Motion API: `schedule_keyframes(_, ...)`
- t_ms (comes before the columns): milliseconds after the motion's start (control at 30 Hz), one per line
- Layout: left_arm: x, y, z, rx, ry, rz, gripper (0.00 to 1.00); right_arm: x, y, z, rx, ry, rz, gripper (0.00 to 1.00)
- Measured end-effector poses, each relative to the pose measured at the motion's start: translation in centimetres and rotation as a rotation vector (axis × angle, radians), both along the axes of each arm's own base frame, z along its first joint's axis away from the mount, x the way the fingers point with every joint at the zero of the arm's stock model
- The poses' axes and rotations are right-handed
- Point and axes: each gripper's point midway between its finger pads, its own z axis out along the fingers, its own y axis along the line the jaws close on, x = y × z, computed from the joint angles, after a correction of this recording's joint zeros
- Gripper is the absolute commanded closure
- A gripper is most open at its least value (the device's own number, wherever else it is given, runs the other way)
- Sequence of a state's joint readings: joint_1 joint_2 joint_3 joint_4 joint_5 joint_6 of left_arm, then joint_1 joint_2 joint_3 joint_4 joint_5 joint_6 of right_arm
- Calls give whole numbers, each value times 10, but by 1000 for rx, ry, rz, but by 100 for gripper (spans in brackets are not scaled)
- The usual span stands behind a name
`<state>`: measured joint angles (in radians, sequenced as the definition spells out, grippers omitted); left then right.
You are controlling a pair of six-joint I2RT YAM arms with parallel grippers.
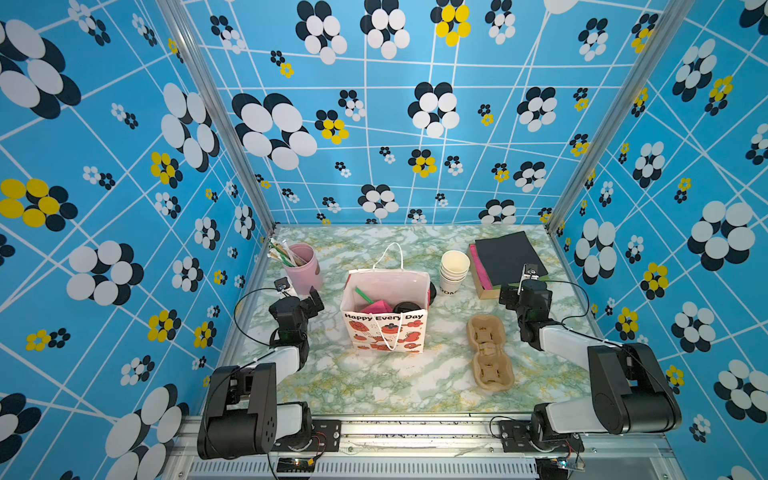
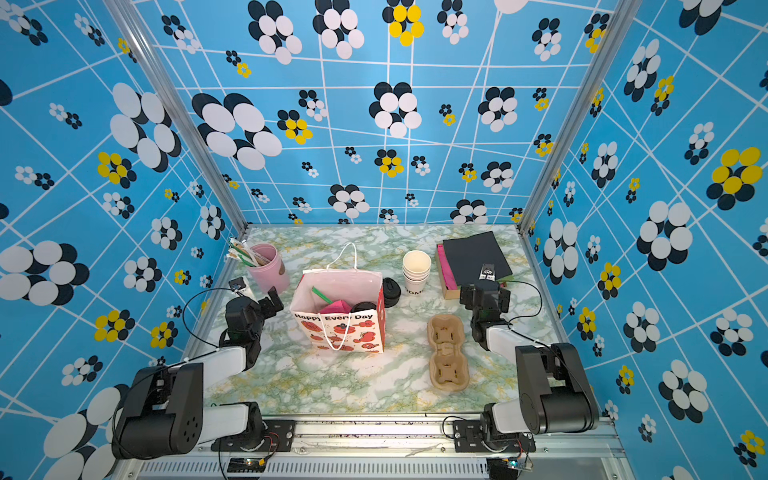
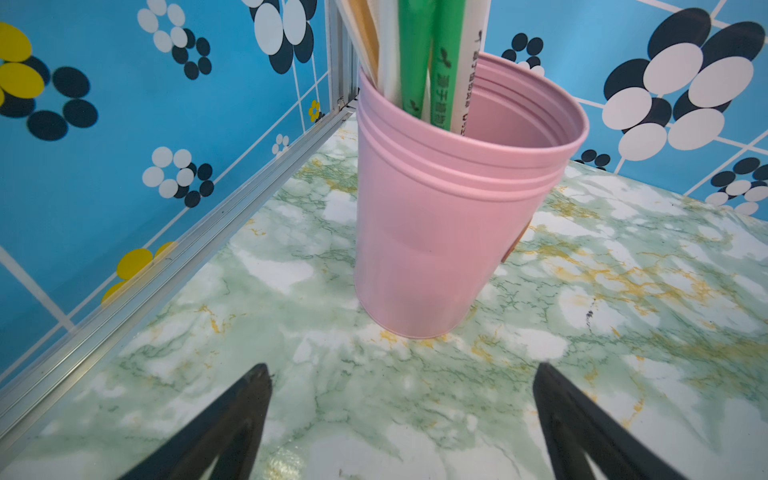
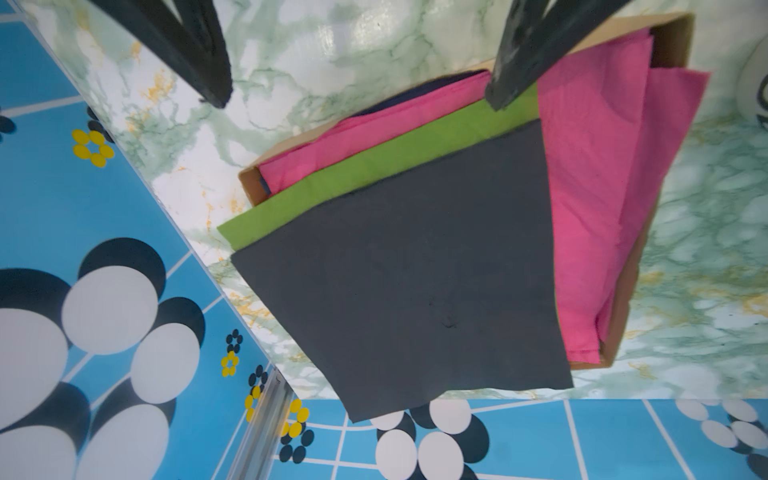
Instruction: Pack the takeout coffee
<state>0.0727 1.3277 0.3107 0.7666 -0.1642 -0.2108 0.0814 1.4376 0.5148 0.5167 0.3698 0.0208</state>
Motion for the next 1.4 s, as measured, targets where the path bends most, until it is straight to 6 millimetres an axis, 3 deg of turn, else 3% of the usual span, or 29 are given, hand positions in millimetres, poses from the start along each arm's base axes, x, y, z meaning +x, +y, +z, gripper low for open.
schedule_keyframes(167,6,-9,-2,32,-26,-50,1,7,13,-2,24,-47,72,1)
schedule_keyframes(300,7,-17,-7,53,-29,-88,1,-3,14,-17,31,-51,85,1)
schedule_keyframes(433,12,-26,-7,75,-45,-124,1,-4,15,-18,42,-79,99,1)
schedule_keyframes(600,14,-34,-27,92,5,-161,1,-1,15,-18,51,-107,108,1)
schedule_keyframes(833,28,-44,-14,127,-13,-187,1,2,17,-11,55,-140,117,1)
schedule_keyframes(1400,27,-43,-18,135,9,-180,1,2,17,-11,55,-141,117,1)
